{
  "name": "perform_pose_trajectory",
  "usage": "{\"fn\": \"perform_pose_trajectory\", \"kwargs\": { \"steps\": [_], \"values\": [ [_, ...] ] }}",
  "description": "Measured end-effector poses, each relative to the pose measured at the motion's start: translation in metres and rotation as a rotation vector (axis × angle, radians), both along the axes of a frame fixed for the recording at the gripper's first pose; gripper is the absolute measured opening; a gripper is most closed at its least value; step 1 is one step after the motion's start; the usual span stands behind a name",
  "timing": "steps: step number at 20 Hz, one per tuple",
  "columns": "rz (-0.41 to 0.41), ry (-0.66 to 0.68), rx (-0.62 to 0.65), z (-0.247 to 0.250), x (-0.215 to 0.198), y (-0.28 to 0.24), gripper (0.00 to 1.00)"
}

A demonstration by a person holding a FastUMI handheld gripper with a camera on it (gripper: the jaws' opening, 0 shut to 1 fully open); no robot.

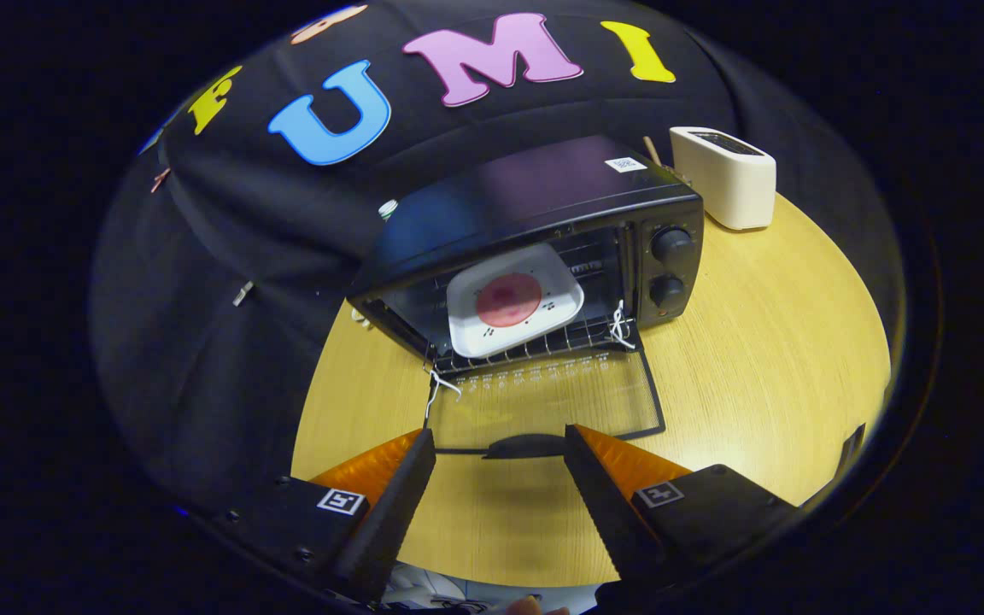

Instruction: Open the toaster oven, put the food inside, and close the toaster oven door.

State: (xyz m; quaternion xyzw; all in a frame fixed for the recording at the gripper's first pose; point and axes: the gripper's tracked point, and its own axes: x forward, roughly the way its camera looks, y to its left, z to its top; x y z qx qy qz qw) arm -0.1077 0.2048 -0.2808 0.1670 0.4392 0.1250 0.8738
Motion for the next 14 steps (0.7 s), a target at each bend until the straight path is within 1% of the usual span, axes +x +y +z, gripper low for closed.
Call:
{"fn": "perform_pose_trajectory", "kwargs": {
  "steps": [4, 6, 11, 14],
  "values": [
    [0.064, 0.083, -0.063, -0.026, -0.027, 0.007, 0.99],
    [0.075, 0.126, -0.085, -0.039, -0.037, 0.008, 0.99],
    [0.087, 0.175, -0.175, -0.073, -0.041, 0.007, 1.00],
    [0.112, 0.219, -0.226, -0.095, -0.043, 0.011, 0.99]
  ]
}}
